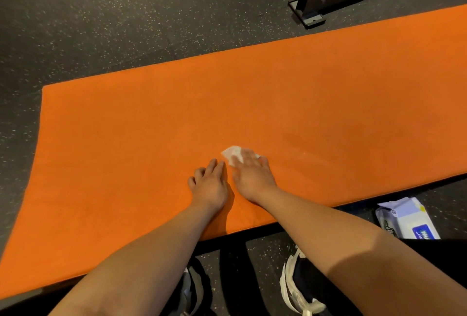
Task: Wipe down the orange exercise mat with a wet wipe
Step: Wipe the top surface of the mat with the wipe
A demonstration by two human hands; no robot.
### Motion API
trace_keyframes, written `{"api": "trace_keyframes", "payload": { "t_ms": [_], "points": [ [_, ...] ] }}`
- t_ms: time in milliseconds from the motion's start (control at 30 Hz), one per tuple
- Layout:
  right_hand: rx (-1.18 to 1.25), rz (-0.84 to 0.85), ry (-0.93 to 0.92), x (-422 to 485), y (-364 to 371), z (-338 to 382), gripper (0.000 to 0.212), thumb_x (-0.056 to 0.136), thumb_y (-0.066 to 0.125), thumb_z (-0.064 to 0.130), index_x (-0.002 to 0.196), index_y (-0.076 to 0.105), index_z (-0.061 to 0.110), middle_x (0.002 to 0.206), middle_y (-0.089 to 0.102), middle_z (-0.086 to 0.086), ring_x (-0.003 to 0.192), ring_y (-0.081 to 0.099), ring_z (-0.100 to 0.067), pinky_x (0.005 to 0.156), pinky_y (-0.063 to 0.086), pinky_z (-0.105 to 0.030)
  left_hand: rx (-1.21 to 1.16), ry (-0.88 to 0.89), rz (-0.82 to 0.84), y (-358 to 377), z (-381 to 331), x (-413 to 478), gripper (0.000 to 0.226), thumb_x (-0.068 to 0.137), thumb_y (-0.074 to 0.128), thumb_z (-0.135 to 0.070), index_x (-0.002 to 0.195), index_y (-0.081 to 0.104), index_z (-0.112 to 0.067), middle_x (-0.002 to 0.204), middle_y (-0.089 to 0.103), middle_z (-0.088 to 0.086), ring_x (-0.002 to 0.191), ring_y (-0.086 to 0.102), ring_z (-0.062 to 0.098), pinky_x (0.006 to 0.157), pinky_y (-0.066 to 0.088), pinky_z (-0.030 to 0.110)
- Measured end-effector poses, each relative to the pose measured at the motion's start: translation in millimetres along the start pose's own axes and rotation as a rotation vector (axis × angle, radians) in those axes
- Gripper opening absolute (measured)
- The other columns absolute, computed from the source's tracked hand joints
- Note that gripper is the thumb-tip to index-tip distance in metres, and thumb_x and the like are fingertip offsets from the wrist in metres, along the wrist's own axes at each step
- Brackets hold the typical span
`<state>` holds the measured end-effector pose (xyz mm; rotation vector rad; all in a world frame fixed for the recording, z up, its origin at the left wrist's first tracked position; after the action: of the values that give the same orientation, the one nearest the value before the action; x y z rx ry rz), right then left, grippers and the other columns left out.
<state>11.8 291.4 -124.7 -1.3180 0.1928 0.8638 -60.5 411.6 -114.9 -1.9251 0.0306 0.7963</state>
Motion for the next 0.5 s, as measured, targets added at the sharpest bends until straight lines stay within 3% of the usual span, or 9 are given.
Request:
{"api": "trace_keyframes", "payload": {
  "t_ms": [67,133,267,333,500],
  "points": [
    [0.070,-0.055,0.210,6.0,-8.4,-14.3,0.059,0.109,0.024,0.039,0.163,0.006,0.024,0.169,-0.011,-0.006,0.155,-0.017,-0.024,0.124,-0.005,-0.052,0.001,0.012,-0.020,2.8,3.0,-1.3,0.050,0.108,0.027,-0.034,0.158,0.021,-0.036,0.168,0.008,-0.010,0.142,0.017,0.028,0.110,0.018,0.047],
    [0.109,-0.037,0.258,7.4,-9.8,-8.9,0.060,0.109,0.023,0.037,0.163,0.002,0.023,0.169,-0.015,-0.007,0.154,-0.020,-0.025,0.124,-0.007,-0.052,-0.032,0.013,-0.036,4.2,5.4,-0.6,0.050,0.108,0.027,-0.035,0.158,0.021,-0.035,0.168,0.008,-0.011,0.142,0.017,0.027,0.109,0.016,0.047],
    [0.041,0.037,-0.098,-5.5,8.5,26.0,0.054,0.110,0.024,0.034,0.162,0.011,0.032,0.170,-0.006,-0.003,0.155,-0.014,-0.020,0.125,-0.005,-0.050,-0.091,0.018,-0.065,9.0,8.9,-2.4,0.052,0.108,0.027,-0.037,0.159,0.020,-0.032,0.167,0.010,-0.011,0.142,0.019,0.024,0.112,0.013,0.043],
    [-0.003,0.030,-0.152,-5.2,6.9,16.5,0.054,0.110,0.024,0.036,0.162,0.011,0.034,0.170,-0.004,0.000,0.156,-0.012,-0.017,0.124,-0.005,-0.051,-0.079,0.042,-0.072,10.5,10.4,-4.4,0.053,0.107,0.030,-0.037,0.159,0.020,-0.032,0.168,0.010,-0.011,0.143,0.018,0.023,0.112,0.012,0.043],
    [-0.024,-0.046,0.224,-5.0,-6.2,-33.1,0.066,0.107,0.023,0.050,0.162,-0.002,0.025,0.168,-0.016,-0.003,0.154,-0.019,-0.021,0.123,-0.008,-0.054,0.033,0.075,-0.053,11.7,10.9,-9.8,0.054,0.106,0.027,-0.043,0.159,0.019,-0.035,0.168,0.005,-0.010,0.145,0.014,0.025,0.113,0.010,0.046]
  ]
}}
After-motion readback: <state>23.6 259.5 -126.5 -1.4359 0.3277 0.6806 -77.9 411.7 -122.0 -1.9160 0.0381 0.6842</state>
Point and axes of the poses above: each hand's wrist, its own x-axis towards the middle knuckle, its own y-axis out of the palm, z = x × y, the point moved 3 cm from there along x, towards the middle knuckle
